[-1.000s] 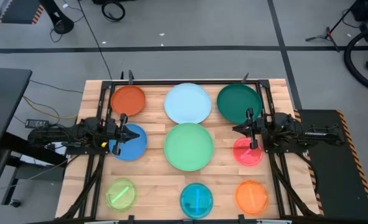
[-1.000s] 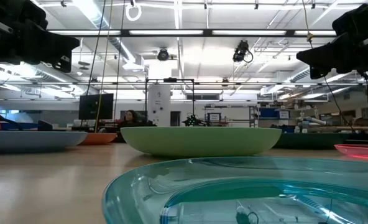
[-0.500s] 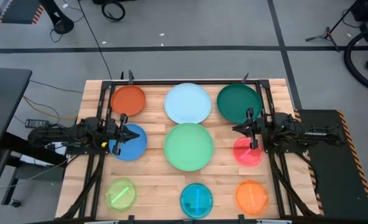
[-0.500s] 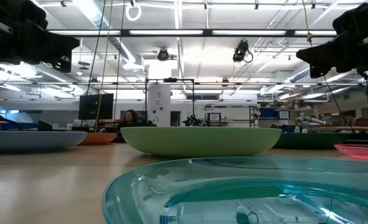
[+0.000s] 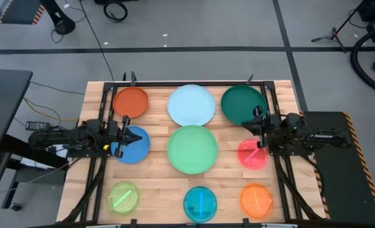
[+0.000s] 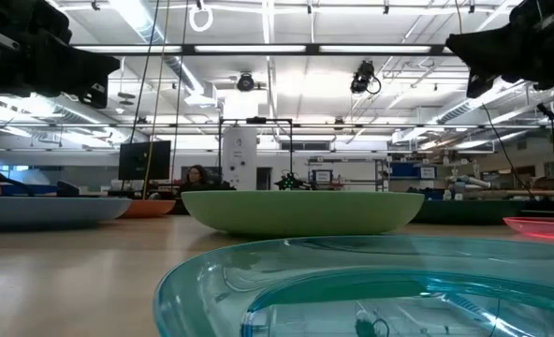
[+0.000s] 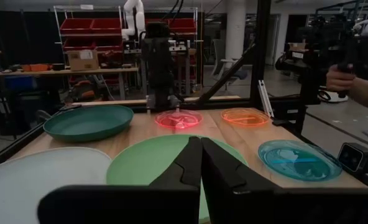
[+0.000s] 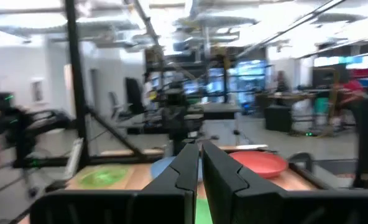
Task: Stack plastic plates
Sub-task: Stack the green plate on top of the dark green plate
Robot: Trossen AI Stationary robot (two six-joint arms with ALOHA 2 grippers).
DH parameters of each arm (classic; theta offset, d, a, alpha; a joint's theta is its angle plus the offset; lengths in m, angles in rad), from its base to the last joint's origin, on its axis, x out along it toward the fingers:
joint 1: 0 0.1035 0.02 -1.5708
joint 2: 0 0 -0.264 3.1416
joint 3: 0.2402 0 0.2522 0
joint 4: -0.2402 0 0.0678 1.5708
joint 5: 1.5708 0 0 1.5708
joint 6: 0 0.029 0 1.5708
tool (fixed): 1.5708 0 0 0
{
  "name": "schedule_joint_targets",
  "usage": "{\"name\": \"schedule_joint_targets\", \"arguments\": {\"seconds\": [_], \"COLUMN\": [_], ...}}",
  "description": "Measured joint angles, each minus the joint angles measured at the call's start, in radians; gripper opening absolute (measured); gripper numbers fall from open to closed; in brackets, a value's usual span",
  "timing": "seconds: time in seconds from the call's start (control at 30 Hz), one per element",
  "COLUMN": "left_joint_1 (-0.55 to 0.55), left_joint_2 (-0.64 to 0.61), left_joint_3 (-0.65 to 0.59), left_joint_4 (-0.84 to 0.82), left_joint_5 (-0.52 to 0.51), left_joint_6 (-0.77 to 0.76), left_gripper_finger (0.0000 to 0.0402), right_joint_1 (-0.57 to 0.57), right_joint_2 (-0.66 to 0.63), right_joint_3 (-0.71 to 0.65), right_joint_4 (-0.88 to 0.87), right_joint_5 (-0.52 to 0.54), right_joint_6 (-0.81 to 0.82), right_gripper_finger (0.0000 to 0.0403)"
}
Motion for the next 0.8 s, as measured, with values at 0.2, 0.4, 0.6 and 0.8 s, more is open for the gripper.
{"name": "schedule_joint_targets", "arguments": {"seconds": [0.2,0.4,0.6,0.8], "left_joint_1": [-0.006,-0.056,-0.105,-0.154], "left_joint_2": [0.000,0.000,0.015,0.105], "left_joint_3": [0.000,0.000,0.000,0.000], "left_joint_4": [0.122,0.172,0.235,0.295], "left_joint_5": [0.030,0.035,0.033,0.028], "left_joint_6": [-0.170,-0.154,-0.091,-0.089], "left_gripper_finger": [0.0011,0.0011,0.0011,0.0011], "right_joint_1": [0.068,0.251,0.456,0.565], "right_joint_2": [0.072,0.297,0.634,1.033], "right_joint_3": [0.008,0.081,0.233,0.420], "right_joint_4": [0.024,0.027,0.028,0.020], "right_joint_5": [0.021,0.247,0.407,0.459], "right_joint_6": [0.072,0.043,-0.010,-0.056], "right_gripper_finger": [0.0029,0.0031,0.0058,0.0137]}}
